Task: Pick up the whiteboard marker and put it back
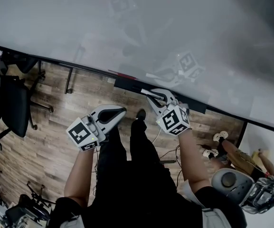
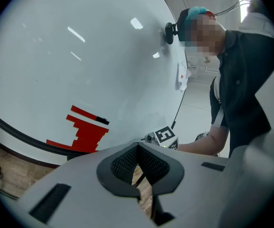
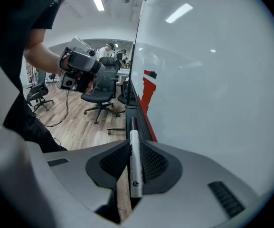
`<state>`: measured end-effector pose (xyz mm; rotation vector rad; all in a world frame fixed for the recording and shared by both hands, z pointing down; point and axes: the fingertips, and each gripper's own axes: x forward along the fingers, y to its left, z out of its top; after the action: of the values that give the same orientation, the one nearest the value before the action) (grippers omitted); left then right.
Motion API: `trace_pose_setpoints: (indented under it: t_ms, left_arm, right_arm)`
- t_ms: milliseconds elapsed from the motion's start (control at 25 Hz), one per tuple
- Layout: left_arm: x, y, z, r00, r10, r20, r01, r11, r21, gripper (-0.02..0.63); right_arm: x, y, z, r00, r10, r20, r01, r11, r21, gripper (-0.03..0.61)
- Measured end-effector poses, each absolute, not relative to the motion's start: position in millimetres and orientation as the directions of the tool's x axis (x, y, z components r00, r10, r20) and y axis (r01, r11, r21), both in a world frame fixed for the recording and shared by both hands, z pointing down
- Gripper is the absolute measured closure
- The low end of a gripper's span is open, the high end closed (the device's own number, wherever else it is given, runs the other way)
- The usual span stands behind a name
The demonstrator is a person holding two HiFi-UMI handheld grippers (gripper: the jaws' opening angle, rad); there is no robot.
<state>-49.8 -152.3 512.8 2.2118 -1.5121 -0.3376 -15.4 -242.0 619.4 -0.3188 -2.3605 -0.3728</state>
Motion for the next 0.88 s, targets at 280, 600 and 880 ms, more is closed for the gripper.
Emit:
trace_pose_setpoints:
  t_ms: [280,600,880]
  left_arm:
    - [-52,-153,513,0.367,-0.929,0.043,-0.823,-0.303,0.481,0.601]
    - [-54,-155,489,0.359,-0.933,0.028,-0.838,-0.309,0.450,0.601]
    - [-56,-160,436,0.384,-0.923,-0.005,-0.857,-0.358,0.371,0.601]
  right_arm:
    - [-16,-241,617,-0.720,0.138,0.680,0.336,0.927,0.168,0.503]
    - [-19,-236,582,-0.759,0.142,0.636,0.336,0.921,0.196,0.504]
    - [-22,-223,503,-0.850,0.177,0.496,0.301,0.936,0.183,0.535]
